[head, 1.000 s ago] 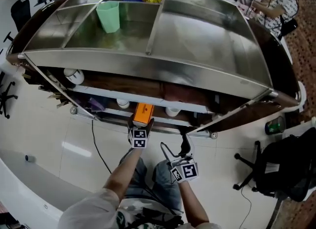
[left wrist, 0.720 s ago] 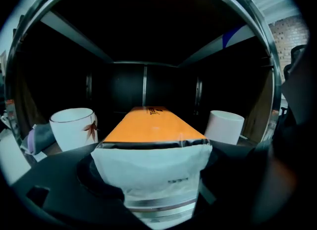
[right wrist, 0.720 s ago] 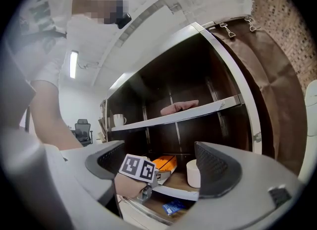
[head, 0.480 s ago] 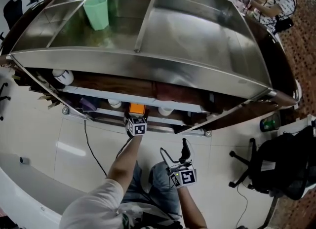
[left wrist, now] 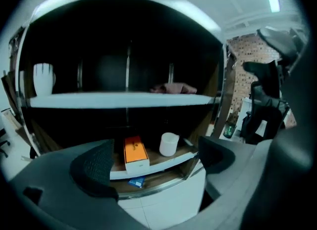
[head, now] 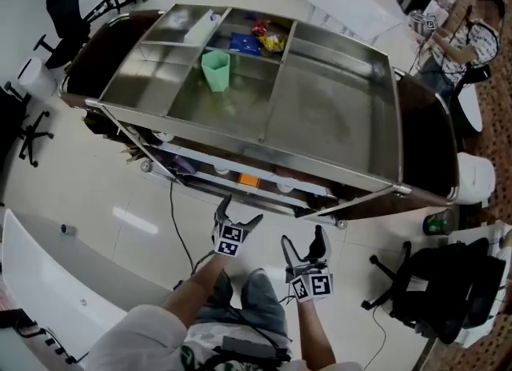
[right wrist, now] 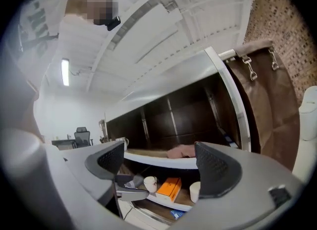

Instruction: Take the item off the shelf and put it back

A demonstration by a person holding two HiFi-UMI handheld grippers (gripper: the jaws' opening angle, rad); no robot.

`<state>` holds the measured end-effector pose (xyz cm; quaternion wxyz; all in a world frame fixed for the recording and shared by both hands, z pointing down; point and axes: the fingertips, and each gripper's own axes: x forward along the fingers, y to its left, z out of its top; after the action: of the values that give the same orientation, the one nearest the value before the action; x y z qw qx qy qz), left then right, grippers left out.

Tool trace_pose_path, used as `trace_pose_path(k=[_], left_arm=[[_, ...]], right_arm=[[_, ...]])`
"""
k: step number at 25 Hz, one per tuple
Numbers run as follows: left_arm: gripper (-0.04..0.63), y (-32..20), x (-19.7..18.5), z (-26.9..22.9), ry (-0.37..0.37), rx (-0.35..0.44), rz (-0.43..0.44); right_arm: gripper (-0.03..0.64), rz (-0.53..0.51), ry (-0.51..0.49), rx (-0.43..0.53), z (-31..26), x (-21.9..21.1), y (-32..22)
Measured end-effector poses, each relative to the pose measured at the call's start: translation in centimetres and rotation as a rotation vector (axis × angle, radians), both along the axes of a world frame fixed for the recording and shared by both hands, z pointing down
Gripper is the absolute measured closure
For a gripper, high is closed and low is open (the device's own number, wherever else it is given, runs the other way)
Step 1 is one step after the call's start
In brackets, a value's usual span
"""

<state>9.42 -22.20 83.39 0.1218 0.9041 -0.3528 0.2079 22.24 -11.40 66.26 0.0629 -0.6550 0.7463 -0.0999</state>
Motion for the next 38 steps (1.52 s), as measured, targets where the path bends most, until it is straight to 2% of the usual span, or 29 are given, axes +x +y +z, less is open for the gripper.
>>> trace_pose_path(k=[4, 9, 12, 15, 18, 21, 28, 31, 35, 38], left_arm=[[0.071, 3.5, -3.3, -12.5, 0.114, 0.069, -0.001], [0.084, 7.0, -8.8, -25.8, 0.218, 0.199, -0.09], [0.084, 7.7, -11.5, -31.9, 0.265, 0.278, -0.134], [0.084, 7.5, -13.3, -36.1, 0.284, 0.372, -0.153], [0.084, 8.4, -13.3, -39.6, 0.244, 0.467, -0.103], [0.084, 10.1, -12.8, -41.6, 0.222, 0.483, -0.092], [0.084, 11.6, -12.5, -41.4, 0.284, 0.436, -0.107], [0.084, 11.6, -13.3, -41.1, 0.27, 0.449, -0.093], [0.084, 11.8, -14.7, -41.3, 0.29, 0.447, -0.12], [0.084, 12.0, -16.0, -40.6, 0.253, 0.472, -0.096]], right_arm=[[0.149, -0.027, -0.009, 0.034, -6.9, -1.8, 0.7], [0.152, -0.043, -0.003, 0.091, -14.2, -3.1, 2.4], [0.153, -0.066, 0.011, 0.134, -17.4, -3.4, 2.9], [0.155, -0.044, 0.018, 0.169, -19.6, -3.0, 3.2], [0.158, -0.025, 0.022, 0.182, -20.8, -2.9, 3.8], [0.158, -0.044, 0.024, 0.194, -21.4, -3.8, 4.4], [0.16, -0.062, 0.051, 0.222, -23.3, -5.0, 4.2], [0.16, -0.074, 0.074, 0.207, -23.3, -5.9, 4.2], [0.161, -0.084, 0.062, 0.209, -23.3, -7.2, 4.4], [0.161, -0.088, 0.059, 0.214, -23.7, -8.2, 4.5]])
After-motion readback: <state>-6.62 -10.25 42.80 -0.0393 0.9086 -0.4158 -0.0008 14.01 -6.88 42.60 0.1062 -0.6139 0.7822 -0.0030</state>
